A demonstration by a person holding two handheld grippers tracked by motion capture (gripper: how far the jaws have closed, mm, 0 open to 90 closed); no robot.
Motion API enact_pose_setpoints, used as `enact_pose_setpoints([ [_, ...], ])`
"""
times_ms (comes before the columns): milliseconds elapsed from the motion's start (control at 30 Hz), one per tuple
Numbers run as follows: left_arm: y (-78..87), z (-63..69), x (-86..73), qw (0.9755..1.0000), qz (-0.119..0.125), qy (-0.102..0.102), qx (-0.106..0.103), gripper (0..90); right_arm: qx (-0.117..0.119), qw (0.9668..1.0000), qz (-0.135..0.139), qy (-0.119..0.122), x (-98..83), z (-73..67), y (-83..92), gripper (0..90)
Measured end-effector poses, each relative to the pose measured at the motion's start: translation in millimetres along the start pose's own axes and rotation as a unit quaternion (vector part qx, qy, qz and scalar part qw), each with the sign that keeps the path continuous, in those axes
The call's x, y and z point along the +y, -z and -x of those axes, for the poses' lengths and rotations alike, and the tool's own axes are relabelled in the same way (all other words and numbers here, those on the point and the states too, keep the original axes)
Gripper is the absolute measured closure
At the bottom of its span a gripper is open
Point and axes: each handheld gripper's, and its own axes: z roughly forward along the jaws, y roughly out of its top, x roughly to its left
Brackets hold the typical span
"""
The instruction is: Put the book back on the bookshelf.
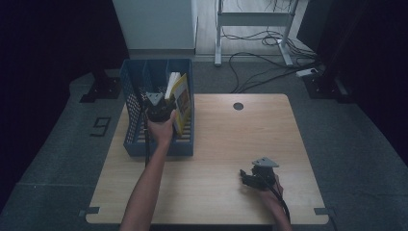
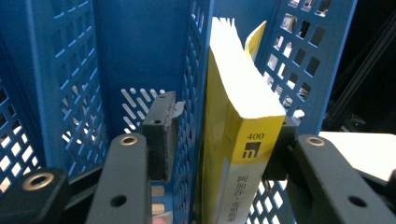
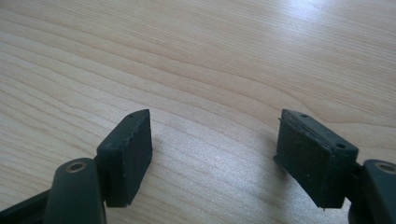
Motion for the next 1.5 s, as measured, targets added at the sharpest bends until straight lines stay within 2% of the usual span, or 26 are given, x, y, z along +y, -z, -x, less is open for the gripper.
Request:
enact_pose_setpoints([
  [133,1.7,0.8,-0.2,1.0000,0.001,-0.001,-0.003,54.1,0.000,1.0000,0.000,0.000,0.0,0.1,0.0,26.0],
  [233,2.1,0.6,-0.5,0.9999,-0.001,0.011,-0.011,51.8,0.000,1.0000,0.000,0.000,0.0,0.1,0.0,26.1],
  [333,2.2,1.6,-0.9,0.9998,-0.004,0.008,-0.016,49.1,0.001,1.0000,0.000,0.000,0.0,0.2,0.0,26.1],
  [500,5.8,0.3,-1.0,0.9990,-0.010,0.022,-0.038,41.4,0.001,1.0000,-0.001,-0.001,0.2,0.1,0.0,26.0],
  [833,15.2,-5.7,-3.5,0.9971,-0.024,0.026,-0.067,33.3,0.001,1.0000,-0.001,0.000,0.3,0.3,-0.1,26.0],
  [1033,28.3,-7.5,-7.0,0.9956,-0.024,0.016,-0.090,31.5,0.000,1.0000,-0.001,-0.002,0.4,0.2,-0.1,26.0],
  [1167,36.4,-7.9,-11.5,0.9936,-0.032,0.013,-0.108,31.0,0.000,1.0000,-0.001,-0.002,0.4,0.3,-0.1,26.0],
  [1367,49.1,-7.3,-19.1,0.9919,-0.033,0.001,-0.122,31.2,-0.001,1.0000,-0.001,-0.003,0.4,0.4,-0.1,26.0],
  [1500,59.7,-8.5,-22.1,0.9896,-0.033,0.001,-0.140,31.2,-0.001,1.0000,-0.001,-0.002,0.4,0.5,-0.2,26.0],
])
